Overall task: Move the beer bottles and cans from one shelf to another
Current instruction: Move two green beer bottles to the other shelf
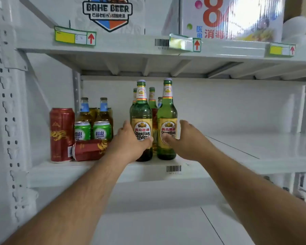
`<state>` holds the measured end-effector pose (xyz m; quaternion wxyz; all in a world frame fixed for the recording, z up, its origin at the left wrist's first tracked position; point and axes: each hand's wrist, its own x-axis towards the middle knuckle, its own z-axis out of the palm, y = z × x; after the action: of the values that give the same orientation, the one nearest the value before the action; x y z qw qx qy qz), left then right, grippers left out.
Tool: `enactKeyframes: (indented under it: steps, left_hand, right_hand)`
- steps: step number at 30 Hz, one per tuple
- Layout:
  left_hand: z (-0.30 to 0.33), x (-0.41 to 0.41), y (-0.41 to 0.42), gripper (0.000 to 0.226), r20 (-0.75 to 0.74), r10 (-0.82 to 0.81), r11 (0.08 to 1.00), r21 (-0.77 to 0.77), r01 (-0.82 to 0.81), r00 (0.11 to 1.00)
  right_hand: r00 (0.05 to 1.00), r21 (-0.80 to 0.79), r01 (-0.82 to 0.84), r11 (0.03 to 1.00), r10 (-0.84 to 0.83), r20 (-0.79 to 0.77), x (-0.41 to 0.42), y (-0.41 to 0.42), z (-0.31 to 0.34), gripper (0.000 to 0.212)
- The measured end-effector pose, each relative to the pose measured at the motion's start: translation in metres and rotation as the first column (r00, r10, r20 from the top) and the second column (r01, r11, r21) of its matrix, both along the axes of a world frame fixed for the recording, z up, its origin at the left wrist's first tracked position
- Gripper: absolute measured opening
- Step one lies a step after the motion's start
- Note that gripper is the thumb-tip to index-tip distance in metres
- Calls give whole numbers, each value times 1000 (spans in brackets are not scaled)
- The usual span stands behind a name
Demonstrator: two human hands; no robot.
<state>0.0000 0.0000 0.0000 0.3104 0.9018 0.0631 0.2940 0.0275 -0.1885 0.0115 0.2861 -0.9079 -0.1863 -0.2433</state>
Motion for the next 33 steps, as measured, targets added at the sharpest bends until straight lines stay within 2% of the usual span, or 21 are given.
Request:
enactKeyframes:
  steps: [3,6,12,21,25,30,33]
  left_hand:
    - [-1,24,4,78,23,-51,988,-148,53,998]
    - [2,36,3,75,30,-78,975,-205,83,996]
    - [4,47,8,66,43,-72,971,-225,79,997]
    - [5,45,9,63,33,-94,945,-312,100,995]
    - [2,43,7,62,58,-84,928,-358,99,995]
    - [-5,44,5,64,45,-81,937,-337,91,996]
    - [-6,44,5,63,43,-74,940,-330,84,996]
  right_hand:
    - [996,193,-14,981,31,-84,14,9,11,61]
    - [984,319,-30,947,83,-155,28,17,18,59]
    - [972,478,-89,874,181,-149,48,22,19,28]
    - [968,544,-122,830,220,-120,61,22,15,29]
    - [976,575,-102,812,194,-101,65,24,11,37]
    - [977,580,-96,809,188,-100,66,26,11,46]
    - [972,577,-108,810,207,-110,67,25,14,39]
